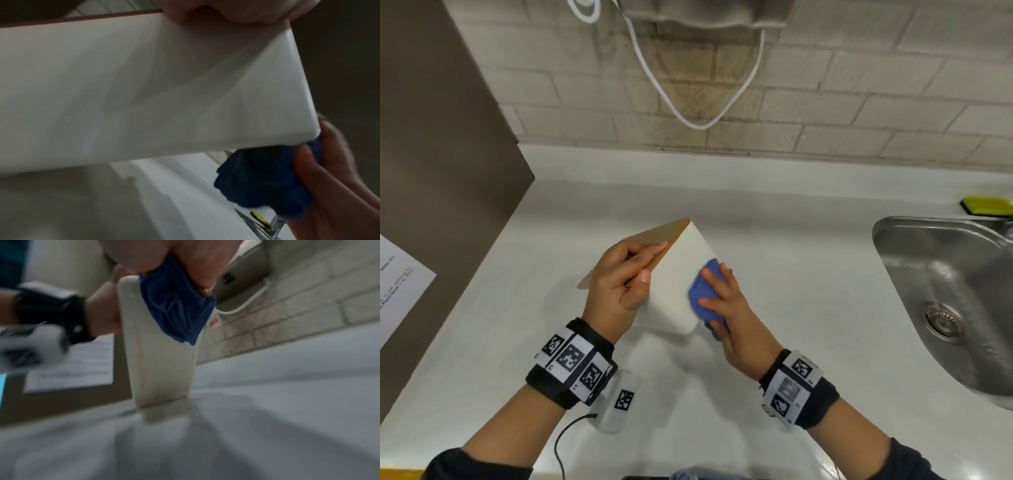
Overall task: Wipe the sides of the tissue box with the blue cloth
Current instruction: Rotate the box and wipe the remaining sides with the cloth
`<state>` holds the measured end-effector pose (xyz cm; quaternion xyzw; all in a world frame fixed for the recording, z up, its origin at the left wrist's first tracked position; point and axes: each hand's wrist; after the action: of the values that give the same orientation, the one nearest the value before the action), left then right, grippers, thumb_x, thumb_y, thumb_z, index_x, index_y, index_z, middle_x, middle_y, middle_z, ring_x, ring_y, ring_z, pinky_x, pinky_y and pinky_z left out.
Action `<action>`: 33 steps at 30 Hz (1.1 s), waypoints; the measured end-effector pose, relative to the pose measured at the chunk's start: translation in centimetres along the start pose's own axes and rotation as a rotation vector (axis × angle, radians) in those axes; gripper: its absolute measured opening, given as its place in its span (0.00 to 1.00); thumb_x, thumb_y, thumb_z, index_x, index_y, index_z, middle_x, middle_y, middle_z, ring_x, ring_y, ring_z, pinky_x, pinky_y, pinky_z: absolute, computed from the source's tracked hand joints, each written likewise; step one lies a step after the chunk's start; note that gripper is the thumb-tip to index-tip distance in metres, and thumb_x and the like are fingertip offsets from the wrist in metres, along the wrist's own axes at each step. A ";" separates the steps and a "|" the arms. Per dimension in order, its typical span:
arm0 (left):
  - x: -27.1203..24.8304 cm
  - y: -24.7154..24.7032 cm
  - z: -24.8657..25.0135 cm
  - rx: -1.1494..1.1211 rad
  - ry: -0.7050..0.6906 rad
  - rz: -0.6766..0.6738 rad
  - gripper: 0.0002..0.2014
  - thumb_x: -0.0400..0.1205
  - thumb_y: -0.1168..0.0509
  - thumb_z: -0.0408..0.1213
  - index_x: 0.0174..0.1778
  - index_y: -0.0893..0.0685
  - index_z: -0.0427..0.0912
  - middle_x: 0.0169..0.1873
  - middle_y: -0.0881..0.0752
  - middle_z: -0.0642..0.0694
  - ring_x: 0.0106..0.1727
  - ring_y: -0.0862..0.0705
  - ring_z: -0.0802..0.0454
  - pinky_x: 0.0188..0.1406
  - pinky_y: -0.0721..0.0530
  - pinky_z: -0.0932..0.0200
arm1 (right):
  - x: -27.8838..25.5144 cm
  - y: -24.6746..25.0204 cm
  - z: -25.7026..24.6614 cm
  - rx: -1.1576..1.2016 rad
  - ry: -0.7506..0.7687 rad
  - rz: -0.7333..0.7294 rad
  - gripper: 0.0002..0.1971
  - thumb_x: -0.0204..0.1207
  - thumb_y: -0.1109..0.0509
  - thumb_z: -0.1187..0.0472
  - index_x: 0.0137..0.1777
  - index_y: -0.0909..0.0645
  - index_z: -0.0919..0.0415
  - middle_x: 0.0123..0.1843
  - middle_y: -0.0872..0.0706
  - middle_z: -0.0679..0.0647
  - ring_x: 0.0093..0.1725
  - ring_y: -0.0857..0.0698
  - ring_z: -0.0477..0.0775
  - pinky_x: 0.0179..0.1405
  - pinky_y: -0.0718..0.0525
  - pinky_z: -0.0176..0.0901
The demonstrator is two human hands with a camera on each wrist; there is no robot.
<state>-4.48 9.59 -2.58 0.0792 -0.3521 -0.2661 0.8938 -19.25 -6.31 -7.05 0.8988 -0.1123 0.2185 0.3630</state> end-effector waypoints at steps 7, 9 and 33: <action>-0.1 -1.0 0.1 0.019 -0.014 0.033 0.27 0.83 0.49 0.58 0.64 0.20 0.42 0.52 0.24 0.71 0.53 0.23 0.67 0.54 0.28 0.73 | 4.0 -1.4 -3.8 0.227 -0.340 0.370 0.19 0.82 0.54 0.44 0.69 0.33 0.46 0.77 0.36 0.43 0.81 0.45 0.54 0.82 0.48 0.50; 0.1 -0.8 0.1 0.034 -0.011 0.037 0.26 0.83 0.50 0.58 0.64 0.21 0.42 0.52 0.24 0.71 0.52 0.23 0.66 0.53 0.28 0.72 | 3.3 -1.9 -5.1 0.169 -0.254 0.250 0.18 0.83 0.53 0.50 0.69 0.32 0.49 0.78 0.37 0.44 0.83 0.51 0.54 0.82 0.54 0.54; -4.5 -2.4 4.2 0.867 0.423 -0.543 0.50 0.67 0.48 0.77 0.78 0.47 0.48 0.32 0.18 0.48 0.31 0.20 0.51 0.26 0.24 0.56 | -5.4 6.1 -0.8 0.387 -0.577 0.491 0.12 0.79 0.47 0.58 0.54 0.23 0.44 0.56 0.17 0.43 0.55 0.19 0.35 0.52 0.24 0.21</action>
<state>-11.10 10.15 -2.90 0.5794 -0.2093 -0.2960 0.7300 -26.44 -9.89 -5.44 0.9213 -0.3770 0.0549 0.0784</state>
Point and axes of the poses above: each hand's wrist, its own x-axis towards the middle knuckle, its own y-axis out of the back of the hand, z = x × y
